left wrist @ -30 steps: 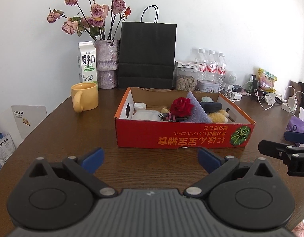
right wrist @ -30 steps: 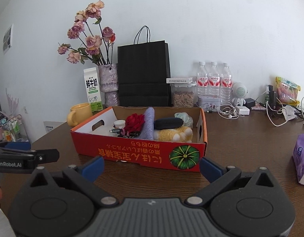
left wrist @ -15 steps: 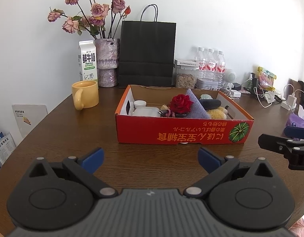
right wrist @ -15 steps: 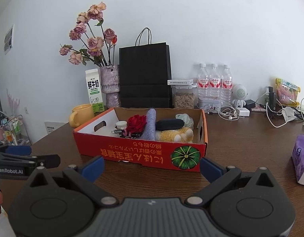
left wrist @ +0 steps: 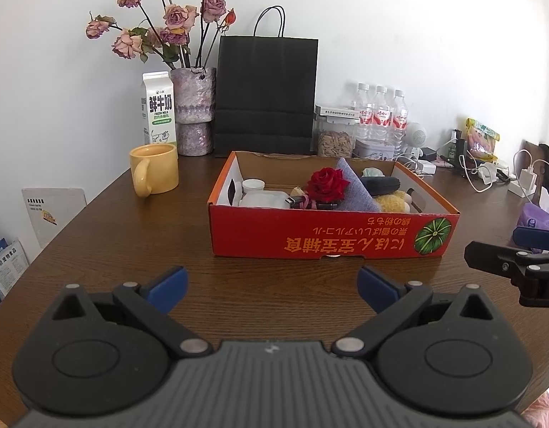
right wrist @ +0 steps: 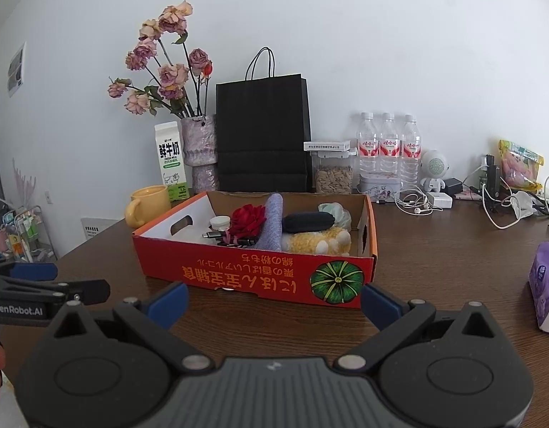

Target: Organize objects

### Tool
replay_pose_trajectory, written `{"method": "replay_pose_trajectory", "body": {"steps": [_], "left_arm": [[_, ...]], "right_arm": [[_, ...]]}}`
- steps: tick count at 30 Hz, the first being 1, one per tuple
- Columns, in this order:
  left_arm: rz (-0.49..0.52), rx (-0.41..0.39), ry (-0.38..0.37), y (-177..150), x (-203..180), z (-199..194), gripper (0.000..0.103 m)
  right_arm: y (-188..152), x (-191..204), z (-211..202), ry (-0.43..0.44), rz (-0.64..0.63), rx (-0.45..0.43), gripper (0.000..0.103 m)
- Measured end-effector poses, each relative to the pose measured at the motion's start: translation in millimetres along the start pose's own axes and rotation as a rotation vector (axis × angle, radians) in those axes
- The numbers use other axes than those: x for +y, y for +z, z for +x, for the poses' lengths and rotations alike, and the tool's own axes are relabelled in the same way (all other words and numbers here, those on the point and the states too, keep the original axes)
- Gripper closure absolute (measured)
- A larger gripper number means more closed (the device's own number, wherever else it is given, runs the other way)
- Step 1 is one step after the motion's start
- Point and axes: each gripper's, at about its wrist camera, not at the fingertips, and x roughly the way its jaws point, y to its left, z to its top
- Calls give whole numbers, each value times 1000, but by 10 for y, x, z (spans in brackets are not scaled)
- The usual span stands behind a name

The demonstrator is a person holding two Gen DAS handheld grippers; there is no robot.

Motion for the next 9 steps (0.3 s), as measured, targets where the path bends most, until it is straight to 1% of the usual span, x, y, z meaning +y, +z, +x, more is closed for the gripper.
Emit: {"method": "replay_pose_trajectory", "body": {"steps": [5,9], "left_arm": [[18,5,13,-20,-24,23,0],[11,7,9,-19,-15,32,0]], "right_arm": [[0,1,0,0,0,0,0],[-23,9,13,0,-1,2,0]]}}
